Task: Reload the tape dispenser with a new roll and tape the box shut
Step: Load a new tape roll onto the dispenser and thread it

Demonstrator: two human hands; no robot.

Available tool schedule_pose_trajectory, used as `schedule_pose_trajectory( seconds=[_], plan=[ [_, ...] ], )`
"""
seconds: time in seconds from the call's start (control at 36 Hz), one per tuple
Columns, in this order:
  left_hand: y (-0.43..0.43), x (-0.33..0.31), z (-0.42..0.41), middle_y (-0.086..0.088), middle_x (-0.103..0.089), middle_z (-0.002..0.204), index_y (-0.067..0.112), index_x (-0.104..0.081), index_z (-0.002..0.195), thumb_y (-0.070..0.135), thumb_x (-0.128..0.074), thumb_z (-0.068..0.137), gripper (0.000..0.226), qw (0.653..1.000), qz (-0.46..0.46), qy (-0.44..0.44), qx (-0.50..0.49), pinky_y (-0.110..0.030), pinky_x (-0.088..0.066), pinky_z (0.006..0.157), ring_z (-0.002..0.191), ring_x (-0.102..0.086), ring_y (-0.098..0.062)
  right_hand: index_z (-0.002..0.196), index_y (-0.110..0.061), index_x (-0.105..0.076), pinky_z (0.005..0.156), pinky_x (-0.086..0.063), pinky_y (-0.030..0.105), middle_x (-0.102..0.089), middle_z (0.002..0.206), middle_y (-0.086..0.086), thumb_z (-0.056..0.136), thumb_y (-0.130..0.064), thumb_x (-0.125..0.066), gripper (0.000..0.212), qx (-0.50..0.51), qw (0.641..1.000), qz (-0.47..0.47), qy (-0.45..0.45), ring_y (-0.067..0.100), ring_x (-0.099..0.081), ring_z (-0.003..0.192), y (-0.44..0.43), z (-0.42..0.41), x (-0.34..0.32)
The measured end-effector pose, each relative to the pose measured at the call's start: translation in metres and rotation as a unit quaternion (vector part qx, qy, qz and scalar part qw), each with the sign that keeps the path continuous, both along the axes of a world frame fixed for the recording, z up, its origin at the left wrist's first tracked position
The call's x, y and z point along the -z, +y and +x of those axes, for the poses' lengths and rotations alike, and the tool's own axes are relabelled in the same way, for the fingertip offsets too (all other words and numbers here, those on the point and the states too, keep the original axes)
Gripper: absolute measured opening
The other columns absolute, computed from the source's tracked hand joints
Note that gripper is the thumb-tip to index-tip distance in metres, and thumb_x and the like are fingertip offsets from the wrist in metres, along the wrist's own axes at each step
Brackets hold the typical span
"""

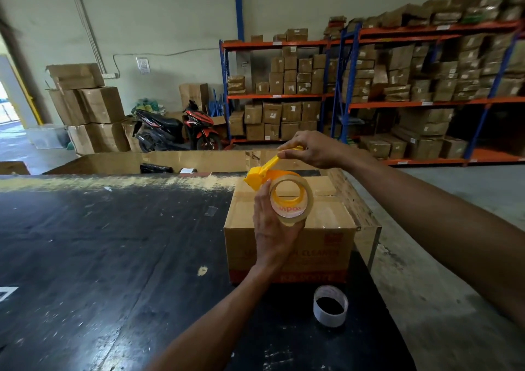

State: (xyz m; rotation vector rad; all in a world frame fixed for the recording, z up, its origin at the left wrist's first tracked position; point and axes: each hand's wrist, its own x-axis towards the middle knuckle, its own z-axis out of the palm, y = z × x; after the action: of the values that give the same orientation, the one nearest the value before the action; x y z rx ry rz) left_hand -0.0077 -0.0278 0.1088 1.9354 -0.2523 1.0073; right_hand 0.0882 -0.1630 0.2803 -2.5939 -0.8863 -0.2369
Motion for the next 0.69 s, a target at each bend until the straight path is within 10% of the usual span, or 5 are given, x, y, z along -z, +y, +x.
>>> schedule_pose_trajectory(
  seconds=[0.22, 0.42, 0.53, 0.69],
  plan=[
    [-0.007, -0.013, 0.001, -0.004, -0.046, 0.15, 0.015, -0.023, 0.154, 0.025, -0.092, 0.074, 0.106, 0.999, -0.039, 0.023, 0.018, -0.025, -0.042, 0.104, 0.133, -0.047, -0.009, 0.129, -0.021, -0.07, 0.071, -0.043, 0.022, -0.053, 0.093, -0.027, 0.099, -0.045, -0.058, 0.04, -0.001, 0.998, 0.046, 0.04, 0.006, -0.06, 0.091, -0.013, -0.008, -0.001],
    [-0.001, -0.009, 0.009, -0.01, -0.043, 0.148, 0.007, -0.035, 0.149, 0.022, -0.095, 0.069, 0.101, 0.999, -0.036, -0.003, -0.004, -0.006, -0.033, 0.111, 0.138, -0.042, -0.017, 0.117, -0.013, -0.073, 0.08, -0.061, 0.049, -0.072, 0.114, 0.01, 0.096, -0.059, -0.052, 0.055, 0.005, 0.996, 0.071, 0.053, 0.01, -0.072, 0.089, -0.019, -0.013, -0.006],
    [0.006, -0.009, 0.014, -0.002, -0.042, 0.146, 0.012, -0.033, 0.149, 0.022, -0.095, 0.069, 0.102, 0.998, -0.068, -0.007, 0.0, -0.047, -0.051, 0.109, 0.138, -0.045, -0.018, 0.125, -0.014, -0.07, 0.084, -0.061, 0.044, -0.07, 0.119, 0.008, 0.093, -0.059, -0.053, 0.057, -0.026, 0.993, 0.091, 0.073, 0.013, -0.072, 0.095, -0.021, -0.017, -0.008],
    [0.01, -0.022, 0.018, 0.008, -0.038, 0.14, 0.017, -0.034, 0.144, 0.028, -0.096, 0.067, 0.1, 0.996, -0.086, -0.014, 0.005, -0.049, -0.057, 0.098, 0.132, -0.044, -0.011, 0.146, -0.032, -0.052, 0.094, -0.052, 0.04, -0.066, 0.121, 0.006, 0.09, -0.053, -0.066, 0.061, -0.036, 0.983, 0.035, 0.179, 0.019, -0.063, 0.111, -0.02, -0.019, -0.003]
  ],
)
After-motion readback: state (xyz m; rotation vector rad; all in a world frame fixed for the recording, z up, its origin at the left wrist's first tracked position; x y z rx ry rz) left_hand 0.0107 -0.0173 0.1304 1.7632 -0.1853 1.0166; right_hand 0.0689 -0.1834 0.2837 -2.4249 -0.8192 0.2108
